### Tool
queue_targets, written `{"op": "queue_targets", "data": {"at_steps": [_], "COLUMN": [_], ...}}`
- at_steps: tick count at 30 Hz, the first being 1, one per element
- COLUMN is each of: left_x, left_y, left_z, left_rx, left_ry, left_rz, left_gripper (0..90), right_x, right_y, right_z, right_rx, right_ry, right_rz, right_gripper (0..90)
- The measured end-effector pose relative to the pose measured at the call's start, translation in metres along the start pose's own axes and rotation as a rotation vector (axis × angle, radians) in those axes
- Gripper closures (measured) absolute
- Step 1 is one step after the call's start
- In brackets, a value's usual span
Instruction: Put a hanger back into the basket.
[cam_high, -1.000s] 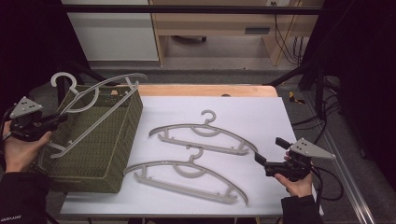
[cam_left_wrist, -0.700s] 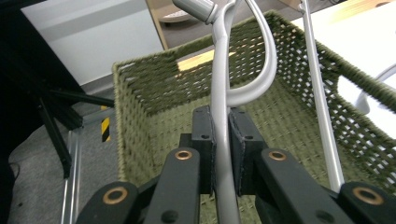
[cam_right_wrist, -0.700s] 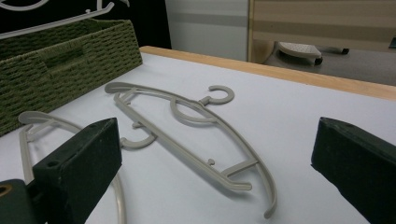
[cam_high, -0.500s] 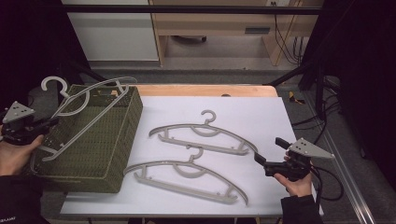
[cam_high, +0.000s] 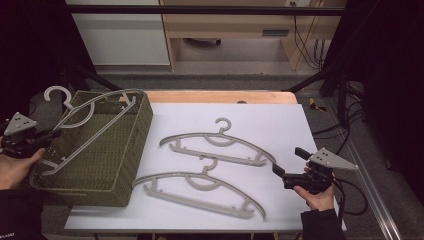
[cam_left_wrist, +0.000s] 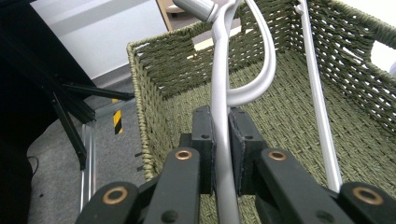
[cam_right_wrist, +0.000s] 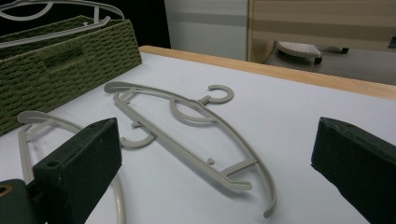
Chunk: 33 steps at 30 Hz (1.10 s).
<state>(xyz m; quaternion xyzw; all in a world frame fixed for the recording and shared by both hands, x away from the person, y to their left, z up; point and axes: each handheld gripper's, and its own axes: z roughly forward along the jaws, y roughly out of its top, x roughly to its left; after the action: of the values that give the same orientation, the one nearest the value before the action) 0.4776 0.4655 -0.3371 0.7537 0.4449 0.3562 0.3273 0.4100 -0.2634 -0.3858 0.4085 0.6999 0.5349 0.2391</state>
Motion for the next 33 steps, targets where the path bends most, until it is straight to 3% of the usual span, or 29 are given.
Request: {"op": "queue_targets", "data": {"at_steps": [17,21,25,33], "left_x": [0.006,0.003,0.000,-0.009], "left_y": [-0.006,-0.006,-0.008,-0.019], "left_z": [0.005,0.007,0.012,0.029], "left_rx": [0.020,0.046,0.057,0.113], "left_ry": [0.027,0.041,0.035,0.009], "left_rz": [0.002,0.042,0.048,0.018], "left_gripper": [81.8,81.9,81.8,81.8], "right_x": [-0.001,-0.001,-0.001,-0.001], "right_y": [0.000,0.000,0.000,0.000], "right_z": [-0.001,-0.002,-0.002,-0.002], "right_rx": [-0.002,-0.003,-0.003,-0.003], "right_ry": [0.000,0.000,-0.001,-0.001], "right_rz": [0.000,-0.005,-0.003,-0.002], "right_gripper": [1.9,1.9,1.9,1.9]}}
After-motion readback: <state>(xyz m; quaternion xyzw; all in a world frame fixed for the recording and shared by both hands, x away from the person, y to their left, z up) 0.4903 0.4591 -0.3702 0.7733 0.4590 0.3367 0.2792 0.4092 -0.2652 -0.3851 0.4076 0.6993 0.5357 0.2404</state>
